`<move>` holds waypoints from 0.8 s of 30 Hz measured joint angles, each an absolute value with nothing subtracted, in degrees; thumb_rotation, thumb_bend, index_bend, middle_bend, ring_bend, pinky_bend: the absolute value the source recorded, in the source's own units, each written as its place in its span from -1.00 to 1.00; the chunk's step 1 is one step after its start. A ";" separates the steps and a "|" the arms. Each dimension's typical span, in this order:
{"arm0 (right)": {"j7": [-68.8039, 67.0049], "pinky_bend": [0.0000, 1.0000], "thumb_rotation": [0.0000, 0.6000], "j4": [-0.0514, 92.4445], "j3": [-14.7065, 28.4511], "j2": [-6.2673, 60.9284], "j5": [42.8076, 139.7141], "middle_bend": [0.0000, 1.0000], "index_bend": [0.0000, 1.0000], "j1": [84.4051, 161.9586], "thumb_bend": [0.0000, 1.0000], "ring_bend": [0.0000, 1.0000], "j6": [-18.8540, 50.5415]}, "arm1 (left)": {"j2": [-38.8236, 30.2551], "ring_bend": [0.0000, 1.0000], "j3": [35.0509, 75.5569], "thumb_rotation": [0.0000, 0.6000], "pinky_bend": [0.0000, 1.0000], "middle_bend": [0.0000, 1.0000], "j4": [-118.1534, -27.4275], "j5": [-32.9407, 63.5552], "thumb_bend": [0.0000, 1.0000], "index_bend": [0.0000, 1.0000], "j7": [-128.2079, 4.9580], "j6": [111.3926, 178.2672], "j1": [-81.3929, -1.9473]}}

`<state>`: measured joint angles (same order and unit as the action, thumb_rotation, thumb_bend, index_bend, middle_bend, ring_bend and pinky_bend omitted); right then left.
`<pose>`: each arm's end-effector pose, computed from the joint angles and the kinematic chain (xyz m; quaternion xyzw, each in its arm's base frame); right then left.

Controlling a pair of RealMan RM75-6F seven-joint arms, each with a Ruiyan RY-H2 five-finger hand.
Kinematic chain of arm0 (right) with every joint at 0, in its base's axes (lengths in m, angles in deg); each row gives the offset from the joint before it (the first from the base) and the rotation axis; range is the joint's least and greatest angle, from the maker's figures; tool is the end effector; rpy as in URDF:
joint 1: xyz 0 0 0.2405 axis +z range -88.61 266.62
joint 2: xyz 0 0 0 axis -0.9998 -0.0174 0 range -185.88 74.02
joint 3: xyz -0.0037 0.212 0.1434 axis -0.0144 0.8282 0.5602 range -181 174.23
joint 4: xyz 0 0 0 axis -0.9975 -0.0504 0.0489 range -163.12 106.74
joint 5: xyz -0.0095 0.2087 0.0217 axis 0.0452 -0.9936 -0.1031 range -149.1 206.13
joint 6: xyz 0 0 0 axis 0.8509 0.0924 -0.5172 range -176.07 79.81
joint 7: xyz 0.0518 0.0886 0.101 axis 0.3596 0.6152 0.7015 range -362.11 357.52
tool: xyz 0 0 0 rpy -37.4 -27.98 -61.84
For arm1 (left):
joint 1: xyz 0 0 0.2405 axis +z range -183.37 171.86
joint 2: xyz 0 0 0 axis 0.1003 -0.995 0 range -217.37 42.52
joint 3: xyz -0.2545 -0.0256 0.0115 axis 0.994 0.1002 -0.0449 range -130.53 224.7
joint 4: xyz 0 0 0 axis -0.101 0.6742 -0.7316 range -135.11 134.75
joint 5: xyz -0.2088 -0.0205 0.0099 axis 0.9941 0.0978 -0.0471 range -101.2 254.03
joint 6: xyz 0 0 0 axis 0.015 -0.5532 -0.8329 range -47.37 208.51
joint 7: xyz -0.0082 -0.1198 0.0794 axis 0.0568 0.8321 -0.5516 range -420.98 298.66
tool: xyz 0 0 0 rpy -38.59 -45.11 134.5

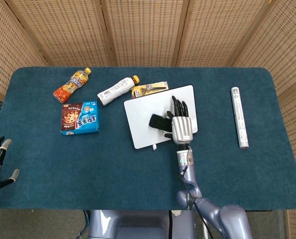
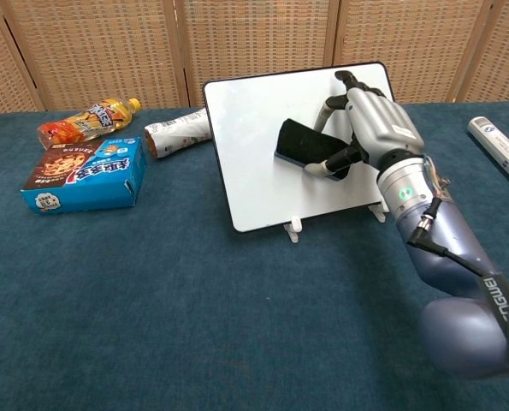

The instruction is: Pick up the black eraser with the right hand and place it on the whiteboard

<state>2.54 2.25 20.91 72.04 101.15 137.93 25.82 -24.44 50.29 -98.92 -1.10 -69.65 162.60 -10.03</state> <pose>-0.1245 -0.3830 -0.0849 0.5332 -0.3827 0.5580 0.5078 -0.3136 0.1759 0.1554 -0.5734 -0.4233 -0.3279 0.6200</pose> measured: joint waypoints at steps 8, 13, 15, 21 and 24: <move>2.95 -1.00 1.00 3.19 20.33 71.62 101.27 -1.00 -0.26 137.48 -0.79 -1.00 25.36 | -24.42 -1.00 50.24 1.00 -1.00 -1.00 -98.75 -1.19 -0.36 -1.00 -69.48 162.62 -10.04; 3.12 -1.00 1.00 4.15 20.48 71.16 101.05 -1.00 -0.37 137.32 -0.84 -1.00 25.13 | -24.42 -1.00 50.20 1.00 -1.00 -1.00 -98.75 -1.29 -0.36 -1.00 -69.52 162.64 -10.06; 3.02 -1.00 1.00 4.31 20.41 71.04 101.05 -1.00 -0.43 137.25 -0.88 -1.00 25.07 | -24.40 -1.00 50.21 1.00 -1.00 -1.00 -98.78 -1.28 -0.36 -1.00 -69.57 162.63 -10.07; 2.77 -1.00 1.00 5.02 20.20 70.74 101.12 -1.00 -0.72 136.92 -0.90 -1.00 25.31 | -24.38 -1.00 50.20 1.00 -1.00 -1.00 -98.78 -1.24 -0.36 -1.00 -69.68 162.61 -10.10; 2.83 -1.00 1.00 5.58 20.08 70.57 101.24 -1.00 -0.89 136.70 -0.94 -1.00 25.58 | -24.40 -1.00 50.21 1.00 -1.00 -1.00 -98.81 -1.21 -0.36 -1.00 -69.69 162.58 -10.13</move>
